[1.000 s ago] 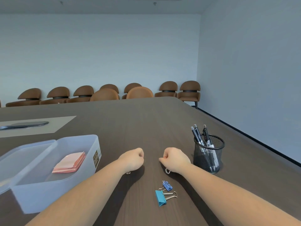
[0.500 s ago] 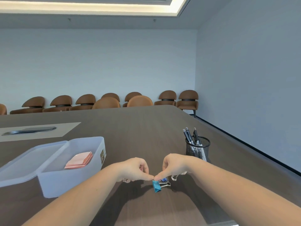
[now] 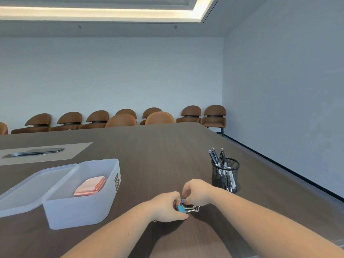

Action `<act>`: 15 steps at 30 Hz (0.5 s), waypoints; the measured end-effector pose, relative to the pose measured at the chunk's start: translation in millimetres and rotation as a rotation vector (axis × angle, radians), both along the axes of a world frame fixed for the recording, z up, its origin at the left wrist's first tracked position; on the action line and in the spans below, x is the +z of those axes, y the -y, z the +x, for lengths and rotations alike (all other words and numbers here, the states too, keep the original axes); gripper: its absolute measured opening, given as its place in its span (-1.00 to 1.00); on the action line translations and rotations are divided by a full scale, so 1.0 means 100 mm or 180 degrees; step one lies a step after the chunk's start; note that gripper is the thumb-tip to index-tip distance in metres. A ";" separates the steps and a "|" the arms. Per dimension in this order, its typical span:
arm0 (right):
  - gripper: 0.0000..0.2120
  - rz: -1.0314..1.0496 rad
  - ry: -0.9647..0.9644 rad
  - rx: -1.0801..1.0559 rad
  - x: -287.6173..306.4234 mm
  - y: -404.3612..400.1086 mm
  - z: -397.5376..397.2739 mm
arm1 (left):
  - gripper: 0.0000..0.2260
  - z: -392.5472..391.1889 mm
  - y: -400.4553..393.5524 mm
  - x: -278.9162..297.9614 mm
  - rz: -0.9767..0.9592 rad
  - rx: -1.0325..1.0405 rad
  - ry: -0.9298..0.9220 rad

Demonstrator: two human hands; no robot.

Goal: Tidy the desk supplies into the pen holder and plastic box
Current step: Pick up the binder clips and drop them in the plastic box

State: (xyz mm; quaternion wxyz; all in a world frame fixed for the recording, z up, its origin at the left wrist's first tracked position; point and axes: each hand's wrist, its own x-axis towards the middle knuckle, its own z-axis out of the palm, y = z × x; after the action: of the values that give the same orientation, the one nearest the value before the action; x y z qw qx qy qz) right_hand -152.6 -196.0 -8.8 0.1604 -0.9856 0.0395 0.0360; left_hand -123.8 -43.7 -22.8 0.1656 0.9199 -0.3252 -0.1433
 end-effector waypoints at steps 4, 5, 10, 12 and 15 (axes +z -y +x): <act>-0.78 0.0091 0.0154 -0.0116 -0.01 0.03 0.05 | -0.71 0.08 0.01 -0.01 0.0070 0.0098 0.0008; -0.79 0.0116 0.0202 -0.0172 -0.01 0.04 0.06 | -0.71 0.10 0.00 0.00 0.0047 0.0136 0.0017; -0.75 0.0056 0.0265 -0.0369 -0.03 0.04 0.15 | -0.71 0.19 -0.08 0.04 -0.0055 0.0342 0.0116; -0.74 0.0088 0.0205 -0.0421 -0.05 0.02 0.18 | -0.72 0.23 -0.11 0.06 -0.0040 0.0410 0.0147; -0.70 0.0036 0.0116 -0.0424 -0.08 -0.02 0.21 | -0.72 0.28 -0.13 0.08 0.0011 0.0431 0.0125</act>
State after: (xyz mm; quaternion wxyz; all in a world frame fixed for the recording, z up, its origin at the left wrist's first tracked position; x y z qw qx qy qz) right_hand -131.5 -193.5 -16.5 0.1687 -0.9804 0.1019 0.0076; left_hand -96.2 -30.6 -15.0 0.1668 0.9427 -0.2653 -0.1142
